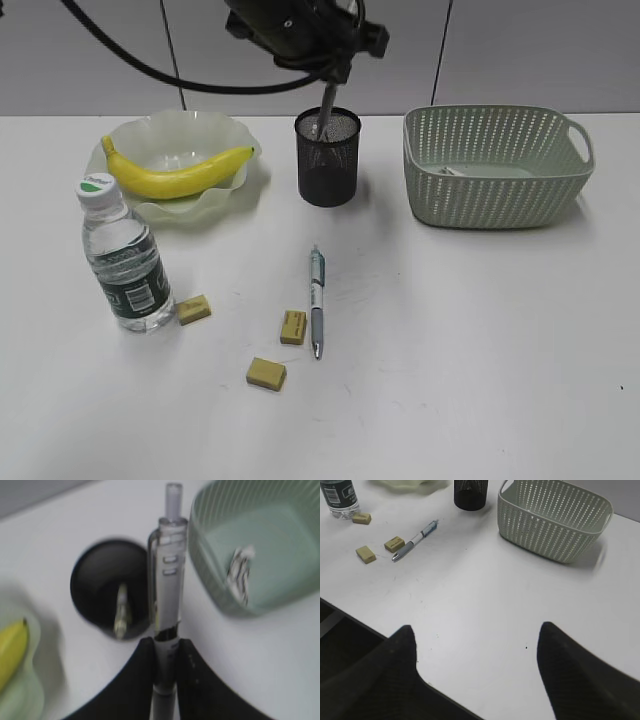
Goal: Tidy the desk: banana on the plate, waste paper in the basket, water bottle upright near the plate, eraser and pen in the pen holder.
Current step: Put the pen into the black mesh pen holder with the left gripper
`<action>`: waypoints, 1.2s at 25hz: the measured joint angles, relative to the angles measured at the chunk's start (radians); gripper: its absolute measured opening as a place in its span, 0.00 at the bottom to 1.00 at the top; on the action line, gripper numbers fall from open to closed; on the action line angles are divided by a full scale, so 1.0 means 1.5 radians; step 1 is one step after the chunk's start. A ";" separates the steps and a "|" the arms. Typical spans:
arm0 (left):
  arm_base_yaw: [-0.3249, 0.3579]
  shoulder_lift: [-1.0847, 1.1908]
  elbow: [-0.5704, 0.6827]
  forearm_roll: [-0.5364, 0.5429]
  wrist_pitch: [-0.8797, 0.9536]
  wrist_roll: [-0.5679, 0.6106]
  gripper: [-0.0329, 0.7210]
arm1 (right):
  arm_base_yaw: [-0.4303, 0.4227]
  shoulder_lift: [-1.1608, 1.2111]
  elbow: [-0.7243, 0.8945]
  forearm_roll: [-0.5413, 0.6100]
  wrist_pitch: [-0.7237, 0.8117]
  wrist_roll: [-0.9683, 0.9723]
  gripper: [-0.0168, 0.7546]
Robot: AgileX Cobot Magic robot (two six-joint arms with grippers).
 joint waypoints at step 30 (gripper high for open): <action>0.041 0.111 0.039 0.028 -0.486 0.000 0.16 | 0.000 0.000 0.000 0.000 0.000 0.000 0.79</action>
